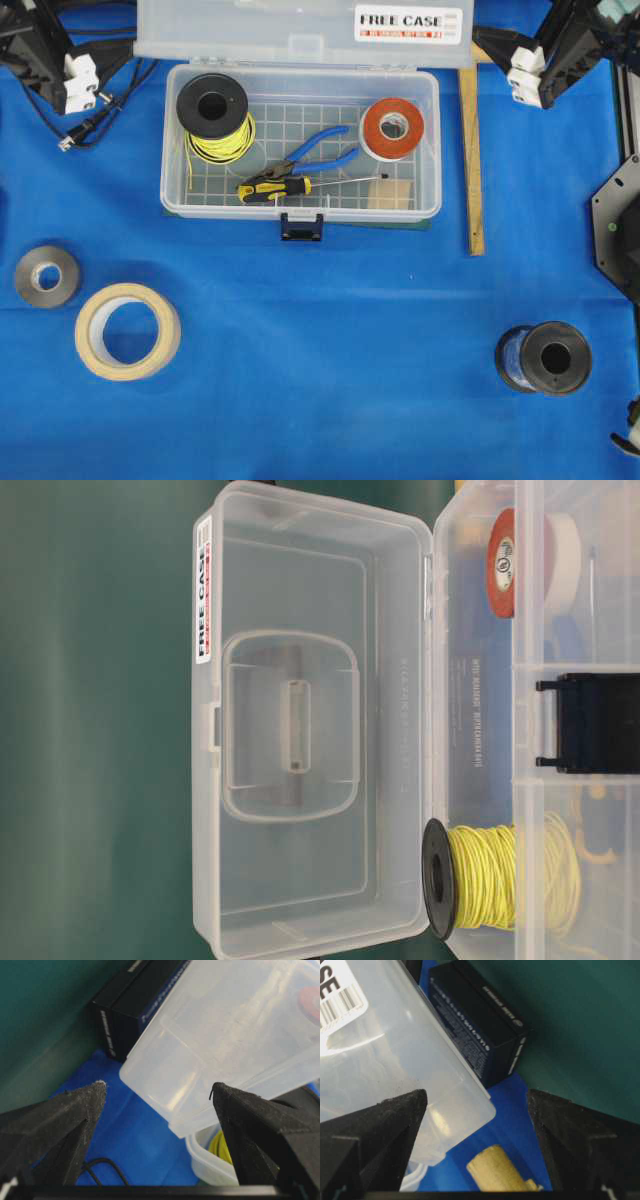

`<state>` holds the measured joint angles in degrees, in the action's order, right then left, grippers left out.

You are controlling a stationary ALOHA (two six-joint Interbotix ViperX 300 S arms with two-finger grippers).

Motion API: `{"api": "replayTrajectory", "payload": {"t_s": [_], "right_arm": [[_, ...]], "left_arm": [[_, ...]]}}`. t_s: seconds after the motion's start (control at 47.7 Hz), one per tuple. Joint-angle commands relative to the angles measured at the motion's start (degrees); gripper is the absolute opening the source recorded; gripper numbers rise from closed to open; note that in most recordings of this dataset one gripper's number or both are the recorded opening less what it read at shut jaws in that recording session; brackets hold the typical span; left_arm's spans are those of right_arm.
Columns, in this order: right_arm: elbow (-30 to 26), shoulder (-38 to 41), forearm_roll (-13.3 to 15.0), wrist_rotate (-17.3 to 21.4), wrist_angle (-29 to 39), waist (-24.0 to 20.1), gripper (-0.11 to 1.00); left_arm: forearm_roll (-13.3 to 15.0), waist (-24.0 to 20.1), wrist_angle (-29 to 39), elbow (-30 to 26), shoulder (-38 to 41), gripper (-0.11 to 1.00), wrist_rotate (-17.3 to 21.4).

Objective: Open the tool box with both arms.
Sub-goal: 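Lift and swing the lid back away from the box front with both grippers, then release the opened lid and pull both grippers outward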

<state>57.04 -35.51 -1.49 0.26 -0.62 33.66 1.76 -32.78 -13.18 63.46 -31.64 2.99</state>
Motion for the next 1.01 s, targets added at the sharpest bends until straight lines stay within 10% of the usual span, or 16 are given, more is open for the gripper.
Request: {"api": "replayTrajectory", "payload": {"t_s": [0.0,0.985], "right_arm": [[-1.67,1.14,-0.18,-0.09,-0.97,0.18,0.82],[-2.64,4.04,0.62,-0.18,-0.79,4.92,0.82]], "left_arm": [[0.09,-0.88,-0.79,-2.02,1.05,0.9,0.09],[0.18,-4.39,-0.97,-5.19,6.06,0.9,3.16]]}}
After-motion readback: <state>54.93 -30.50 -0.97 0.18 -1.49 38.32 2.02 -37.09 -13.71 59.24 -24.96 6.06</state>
